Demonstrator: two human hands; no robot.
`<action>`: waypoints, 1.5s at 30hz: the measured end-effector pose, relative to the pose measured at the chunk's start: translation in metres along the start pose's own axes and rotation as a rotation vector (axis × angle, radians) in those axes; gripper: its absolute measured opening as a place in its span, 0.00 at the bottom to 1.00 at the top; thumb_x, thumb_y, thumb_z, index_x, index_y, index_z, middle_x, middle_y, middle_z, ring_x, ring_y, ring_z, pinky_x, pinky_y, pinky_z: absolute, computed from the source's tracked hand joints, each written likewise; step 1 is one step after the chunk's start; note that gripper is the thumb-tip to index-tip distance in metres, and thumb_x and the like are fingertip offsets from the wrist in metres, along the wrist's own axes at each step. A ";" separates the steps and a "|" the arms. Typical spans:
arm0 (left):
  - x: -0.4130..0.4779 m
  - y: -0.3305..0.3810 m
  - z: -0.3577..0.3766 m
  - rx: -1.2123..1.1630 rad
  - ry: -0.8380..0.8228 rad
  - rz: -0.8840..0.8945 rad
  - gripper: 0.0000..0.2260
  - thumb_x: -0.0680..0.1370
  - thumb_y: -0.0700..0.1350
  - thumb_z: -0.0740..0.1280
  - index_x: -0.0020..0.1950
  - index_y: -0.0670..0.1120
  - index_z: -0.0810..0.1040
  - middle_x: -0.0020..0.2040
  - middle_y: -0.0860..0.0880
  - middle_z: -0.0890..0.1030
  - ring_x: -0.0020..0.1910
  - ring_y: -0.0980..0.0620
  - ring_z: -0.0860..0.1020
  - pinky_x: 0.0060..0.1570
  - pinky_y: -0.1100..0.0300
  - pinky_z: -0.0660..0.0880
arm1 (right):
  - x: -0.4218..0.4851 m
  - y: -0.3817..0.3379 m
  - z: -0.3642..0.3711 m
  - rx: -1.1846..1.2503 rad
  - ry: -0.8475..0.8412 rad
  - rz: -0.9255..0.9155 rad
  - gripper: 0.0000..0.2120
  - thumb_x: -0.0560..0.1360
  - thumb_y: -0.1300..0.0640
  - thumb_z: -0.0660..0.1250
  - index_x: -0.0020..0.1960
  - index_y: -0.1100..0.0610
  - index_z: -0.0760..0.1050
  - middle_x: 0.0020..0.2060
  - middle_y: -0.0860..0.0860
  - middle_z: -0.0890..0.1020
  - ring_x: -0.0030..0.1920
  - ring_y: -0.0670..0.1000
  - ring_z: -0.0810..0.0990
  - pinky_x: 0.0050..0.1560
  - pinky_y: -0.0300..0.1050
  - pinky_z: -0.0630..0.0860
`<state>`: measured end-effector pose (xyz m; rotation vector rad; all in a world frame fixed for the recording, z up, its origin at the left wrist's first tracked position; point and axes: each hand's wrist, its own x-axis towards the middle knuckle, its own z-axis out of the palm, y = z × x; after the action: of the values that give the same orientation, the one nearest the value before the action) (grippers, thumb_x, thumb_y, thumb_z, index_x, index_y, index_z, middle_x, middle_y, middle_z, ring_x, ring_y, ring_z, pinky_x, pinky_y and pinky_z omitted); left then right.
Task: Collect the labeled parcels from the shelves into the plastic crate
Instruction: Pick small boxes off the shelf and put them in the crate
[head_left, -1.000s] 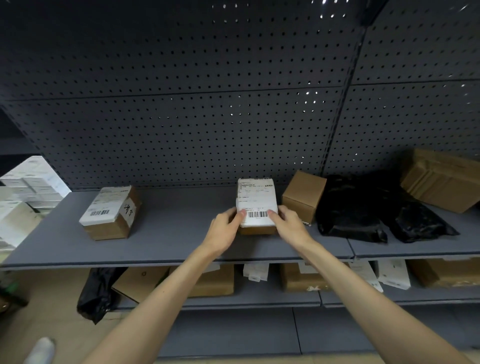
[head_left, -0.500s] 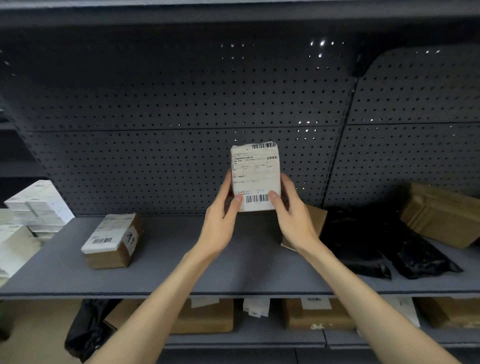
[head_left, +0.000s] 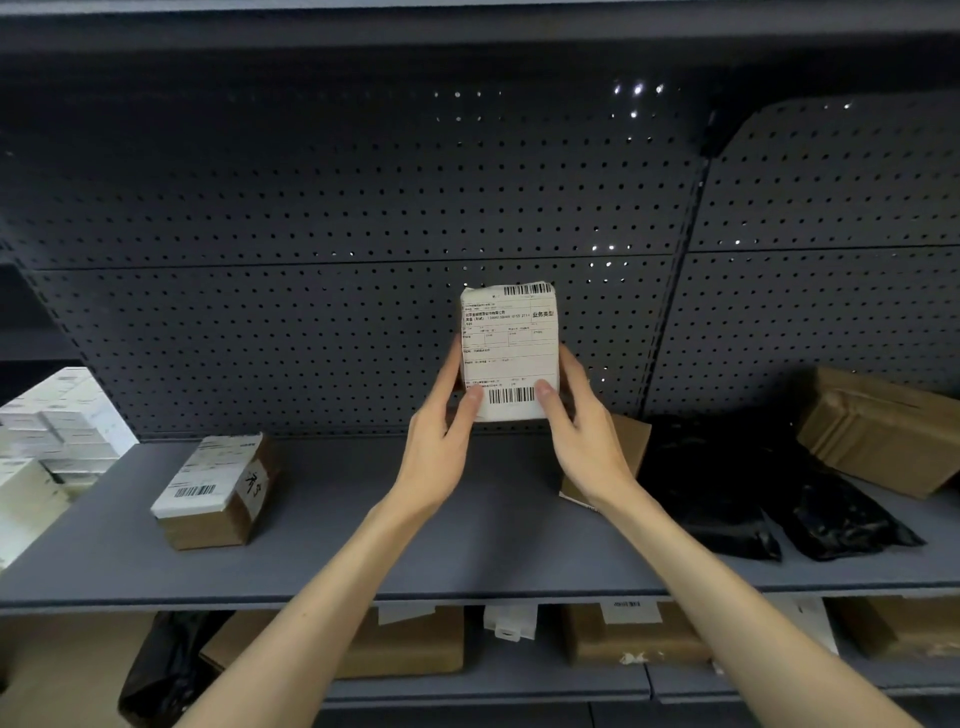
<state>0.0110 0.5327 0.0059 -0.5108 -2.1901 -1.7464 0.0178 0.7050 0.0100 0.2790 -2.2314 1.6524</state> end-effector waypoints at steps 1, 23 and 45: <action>0.001 -0.003 -0.001 0.011 -0.001 -0.011 0.25 0.86 0.46 0.60 0.81 0.56 0.59 0.70 0.72 0.70 0.73 0.68 0.66 0.72 0.67 0.64 | 0.001 0.001 0.001 -0.012 0.002 -0.001 0.22 0.84 0.52 0.59 0.77 0.47 0.62 0.65 0.35 0.75 0.65 0.32 0.72 0.63 0.28 0.68; -0.029 -0.102 -0.024 0.352 -0.220 -0.541 0.21 0.86 0.52 0.56 0.79 0.52 0.64 0.72 0.50 0.75 0.68 0.49 0.74 0.61 0.60 0.70 | -0.018 0.093 0.073 -0.283 -0.283 0.534 0.23 0.83 0.46 0.56 0.75 0.54 0.66 0.66 0.53 0.77 0.64 0.54 0.76 0.64 0.49 0.73; 0.012 -0.038 0.140 1.159 -0.567 0.100 0.21 0.83 0.57 0.58 0.69 0.46 0.73 0.67 0.43 0.73 0.66 0.41 0.71 0.59 0.47 0.71 | -0.026 0.083 -0.107 -1.151 -0.218 0.211 0.21 0.81 0.44 0.57 0.63 0.57 0.75 0.56 0.57 0.78 0.58 0.60 0.76 0.55 0.53 0.74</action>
<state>-0.0177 0.6628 -0.0527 -0.7911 -2.9563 -0.0606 0.0291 0.8306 -0.0458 -0.0949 -3.0157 0.1910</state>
